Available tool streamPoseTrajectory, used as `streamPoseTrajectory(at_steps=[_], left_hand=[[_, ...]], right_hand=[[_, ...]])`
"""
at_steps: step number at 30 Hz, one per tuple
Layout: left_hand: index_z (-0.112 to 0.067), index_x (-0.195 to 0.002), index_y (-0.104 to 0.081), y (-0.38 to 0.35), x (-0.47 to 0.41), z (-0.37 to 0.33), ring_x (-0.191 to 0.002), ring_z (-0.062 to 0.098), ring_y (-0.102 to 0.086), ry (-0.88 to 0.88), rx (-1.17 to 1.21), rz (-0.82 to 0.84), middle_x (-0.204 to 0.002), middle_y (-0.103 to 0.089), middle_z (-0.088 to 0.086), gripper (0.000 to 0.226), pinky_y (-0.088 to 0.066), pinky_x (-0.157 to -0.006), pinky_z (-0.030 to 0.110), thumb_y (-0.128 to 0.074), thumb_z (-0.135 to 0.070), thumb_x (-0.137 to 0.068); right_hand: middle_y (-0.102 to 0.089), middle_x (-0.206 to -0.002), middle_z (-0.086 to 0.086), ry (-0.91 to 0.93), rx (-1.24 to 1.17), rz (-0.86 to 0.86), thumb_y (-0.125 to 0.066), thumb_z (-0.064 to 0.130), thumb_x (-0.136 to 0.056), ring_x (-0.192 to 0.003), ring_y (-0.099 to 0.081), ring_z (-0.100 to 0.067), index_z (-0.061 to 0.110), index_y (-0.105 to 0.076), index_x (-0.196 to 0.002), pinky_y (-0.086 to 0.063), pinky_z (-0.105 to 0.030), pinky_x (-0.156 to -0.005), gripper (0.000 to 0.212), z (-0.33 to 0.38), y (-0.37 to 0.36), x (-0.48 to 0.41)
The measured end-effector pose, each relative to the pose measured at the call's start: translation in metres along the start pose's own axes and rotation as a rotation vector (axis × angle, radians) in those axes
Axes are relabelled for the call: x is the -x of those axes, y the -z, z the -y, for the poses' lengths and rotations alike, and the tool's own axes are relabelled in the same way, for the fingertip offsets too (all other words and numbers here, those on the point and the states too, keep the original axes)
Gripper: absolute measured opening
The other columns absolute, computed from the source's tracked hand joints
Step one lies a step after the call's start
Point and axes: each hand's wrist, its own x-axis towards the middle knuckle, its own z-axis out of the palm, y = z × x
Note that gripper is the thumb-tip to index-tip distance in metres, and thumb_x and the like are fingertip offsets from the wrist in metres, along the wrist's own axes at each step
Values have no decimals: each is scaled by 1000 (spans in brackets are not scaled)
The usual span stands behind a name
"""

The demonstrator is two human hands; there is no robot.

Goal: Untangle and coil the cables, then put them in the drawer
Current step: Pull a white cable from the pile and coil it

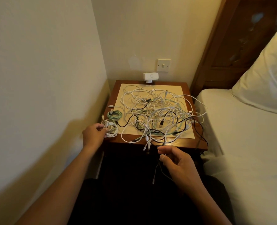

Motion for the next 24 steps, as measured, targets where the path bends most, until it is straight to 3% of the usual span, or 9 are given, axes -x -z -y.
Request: streamPoseTrajectory(at_steps=[5, 12, 14, 16, 20, 22, 24], left_hand=[[-8, -122, -74, -1, 4, -2, -93, 23, -71, -108, -119, -35, -108, -77, 10, 38, -56, -83, 35, -79, -26, -89], [-10, -125, -71, 12, 18, -13, -97, 24, -69, -183, -186, -41, -116, -74, 10, 39, -52, -79, 30, -80, -21, -88], [-11, -123, -72, 17, 24, -19, -99, 24, -68, -220, -169, -57, -116, -73, 10, 36, -51, -80, 30, -78, -18, -89], [-12, -122, -72, 21, 31, -28, -101, 22, -67, -249, -146, -59, -117, -73, 8, 32, -51, -82, 29, -77, -18, -90], [-18, -119, -73, 28, 44, -50, -95, 12, -61, -311, -104, -52, -116, -71, 2, 27, -49, -75, 22, -73, -17, -92], [-19, -117, -73, 34, 51, -60, -94, 10, -61, -334, -64, -41, -113, -71, -1, 24, -52, -73, 21, -72, -16, -92], [-23, -110, -74, 46, 54, -68, -91, 10, -64, -376, -24, -46, -107, -71, -3, 20, -58, -78, 28, -73, -17, -91]], right_hand=[[-72, -110, 16, 18, 61, -26, -66, 18, -99, -107, -65, -2, 38, -72, -112, -53, -26, -94, 24, -1, 1, -15], [-69, -109, 16, 227, 249, -45, -65, 18, -100, -96, -64, 3, 27, -72, -114, -53, -14, -77, 19, 25, -9, -59], [-67, -118, 8, 324, 415, -40, -64, 21, -100, -107, -61, -8, 21, -69, -123, -53, -28, -92, 24, 32, -21, -81], [-59, -131, -1, 403, 665, -18, -62, 30, -100, -123, -50, -21, 18, -62, -134, -43, -37, -103, 36, 35, -37, -104], [-55, -134, -9, 447, 1171, 18, -55, 36, -100, -124, -44, -30, 12, -65, -123, -38, -48, -103, 35, 40, -62, -142], [-60, -124, -8, 453, 1223, -11, -53, 27, -101, -116, -47, -29, 13, -69, -112, -39, -49, -100, 24, 50, -62, -153], [-66, -113, -8, 431, 1087, -87, -49, 23, -102, -107, -55, -29, 13, -70, -105, -47, -48, -95, 24, 70, -49, -162]])
